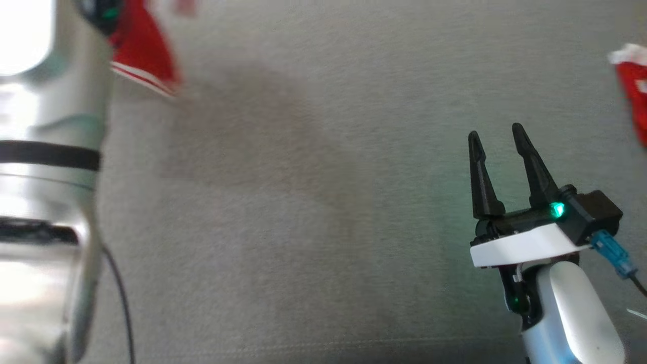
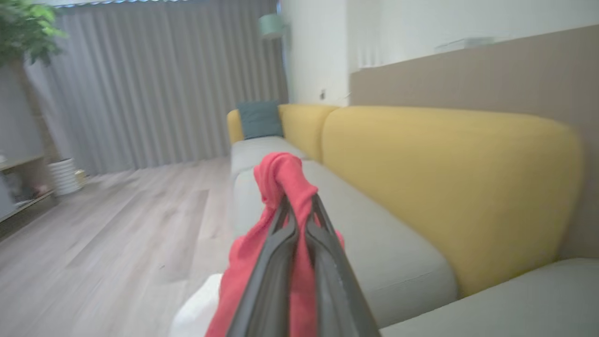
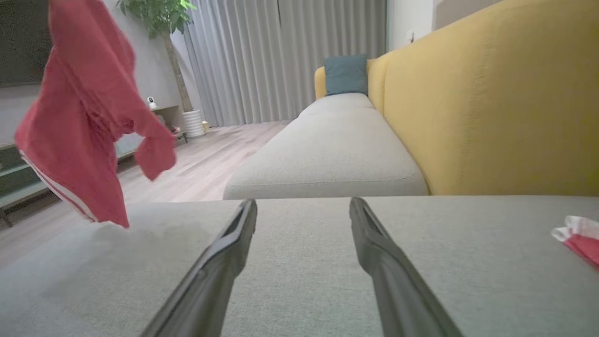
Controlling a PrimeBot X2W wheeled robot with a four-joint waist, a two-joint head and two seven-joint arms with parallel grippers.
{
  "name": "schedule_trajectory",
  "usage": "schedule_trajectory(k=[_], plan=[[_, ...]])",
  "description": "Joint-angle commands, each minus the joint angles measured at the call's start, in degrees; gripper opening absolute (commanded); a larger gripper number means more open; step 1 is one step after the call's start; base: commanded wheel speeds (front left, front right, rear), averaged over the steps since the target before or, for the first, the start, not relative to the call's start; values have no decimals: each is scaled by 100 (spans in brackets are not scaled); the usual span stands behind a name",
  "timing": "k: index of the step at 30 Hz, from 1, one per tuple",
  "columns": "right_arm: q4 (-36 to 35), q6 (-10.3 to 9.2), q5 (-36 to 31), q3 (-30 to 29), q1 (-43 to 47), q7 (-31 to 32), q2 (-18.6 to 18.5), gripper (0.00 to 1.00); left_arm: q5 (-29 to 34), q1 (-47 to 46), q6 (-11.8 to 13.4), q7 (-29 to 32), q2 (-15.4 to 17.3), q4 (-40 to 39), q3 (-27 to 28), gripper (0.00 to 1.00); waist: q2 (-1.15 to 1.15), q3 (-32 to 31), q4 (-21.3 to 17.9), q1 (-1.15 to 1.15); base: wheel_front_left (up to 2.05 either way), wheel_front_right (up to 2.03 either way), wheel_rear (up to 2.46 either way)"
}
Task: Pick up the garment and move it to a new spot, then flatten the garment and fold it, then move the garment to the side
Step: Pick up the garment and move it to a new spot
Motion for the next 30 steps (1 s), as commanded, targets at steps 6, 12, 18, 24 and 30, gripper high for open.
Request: schedule_trajectory(k=[6,12,18,24,30], plan=[[-94,37,175,160,-54,-140,12,100,-350,-237,-32,355,-101,-976,-217,0,0,-212,-709,0,0,0,0],[34,37,291,197,-103,-226,12,100,-479,624,72,569,-112,-1028,-335,0,0,-26,-1030,0,0,0,0],[181,37,360,213,-174,-297,12,100,-589,1730,396,274,-192,-474,-335,0,0,86,-1153,0,0,0,0],[256,37,392,224,-208,-335,12,100,-279,2240,817,-171,-106,84,-547,0,0,73,-1171,0,0,0,0],[320,37,367,202,-158,-349,12,100,-260,2426,1038,-524,-126,364,-551,100,0,-38,-1100,0,0,0,0]])
